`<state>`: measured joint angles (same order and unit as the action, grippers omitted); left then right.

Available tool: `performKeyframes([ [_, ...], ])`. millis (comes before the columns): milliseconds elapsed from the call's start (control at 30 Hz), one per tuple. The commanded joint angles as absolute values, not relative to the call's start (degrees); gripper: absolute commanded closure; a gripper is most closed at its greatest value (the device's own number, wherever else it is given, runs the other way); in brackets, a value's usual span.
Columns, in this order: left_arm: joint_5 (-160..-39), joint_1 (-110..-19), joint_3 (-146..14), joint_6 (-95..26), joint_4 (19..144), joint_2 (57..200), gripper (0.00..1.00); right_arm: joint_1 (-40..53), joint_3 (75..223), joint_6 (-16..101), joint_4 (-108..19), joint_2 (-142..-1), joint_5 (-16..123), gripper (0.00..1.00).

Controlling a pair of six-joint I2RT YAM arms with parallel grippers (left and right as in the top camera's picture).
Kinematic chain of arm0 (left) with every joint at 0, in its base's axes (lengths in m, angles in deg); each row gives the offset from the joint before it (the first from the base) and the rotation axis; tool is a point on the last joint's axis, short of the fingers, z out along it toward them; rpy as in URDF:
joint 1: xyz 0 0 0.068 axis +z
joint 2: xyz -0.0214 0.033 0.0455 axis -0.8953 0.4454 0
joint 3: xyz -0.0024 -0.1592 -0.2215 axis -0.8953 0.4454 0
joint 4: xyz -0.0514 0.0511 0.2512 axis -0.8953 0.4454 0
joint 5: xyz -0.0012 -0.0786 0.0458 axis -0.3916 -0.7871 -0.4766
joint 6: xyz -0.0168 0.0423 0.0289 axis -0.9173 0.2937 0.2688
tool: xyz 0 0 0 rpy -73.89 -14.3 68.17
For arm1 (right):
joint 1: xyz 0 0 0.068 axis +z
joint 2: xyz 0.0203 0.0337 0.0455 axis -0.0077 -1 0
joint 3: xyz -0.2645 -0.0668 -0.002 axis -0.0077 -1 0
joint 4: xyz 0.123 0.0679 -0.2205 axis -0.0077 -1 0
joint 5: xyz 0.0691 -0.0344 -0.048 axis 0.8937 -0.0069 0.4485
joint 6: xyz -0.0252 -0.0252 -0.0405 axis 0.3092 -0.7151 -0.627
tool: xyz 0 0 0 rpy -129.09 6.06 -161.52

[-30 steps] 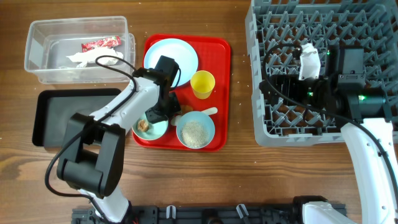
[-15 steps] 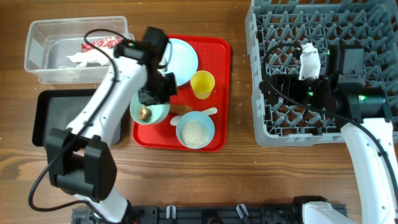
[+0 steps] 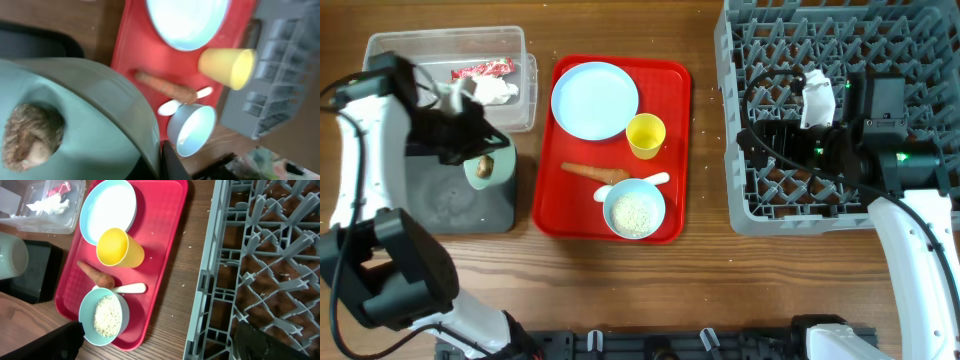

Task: Sort waste into correct bins and load items into the dishwasher rack
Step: 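Carry the green bowl left and tip the mushroom onto the black tray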

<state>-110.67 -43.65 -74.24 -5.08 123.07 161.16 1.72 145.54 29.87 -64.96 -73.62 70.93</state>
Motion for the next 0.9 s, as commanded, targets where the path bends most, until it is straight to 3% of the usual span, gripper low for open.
performKeyframes([
  [0, -123.7, -35.8, -73.7, 4.7, 123.1, 163.6, 0.96, 1.5, 146.4, 29.1, -65.0, -74.1, 70.6, 0.00],
  [167, -130.7, -26.6, -72.1, 7.6, 123.1, 167.4, 0.96, 1.5, 146.4, 29.1, -65.3, -74.1, 70.6, 0.00],
  [400, -139.4, -20.8, -72.1, 7.5, 122.1, 175.9, 0.96, 1.5, 146.4, 29.1, -65.3, -74.1, 70.6, 0.00],
  [533, -150.0, -19.2, -72.1, 7.6, 130.1, 176.9, 0.96, 1.5, 146.4, 29.1, -65.3, -74.1, 70.6, 0.00],
  [867, -140.4, -17.3, -72.1, 13.5, 128.6, 176.9, 0.96, 1.5, 146.4, 29.1, -65.5, -74.1, 70.6, 0.00],
])
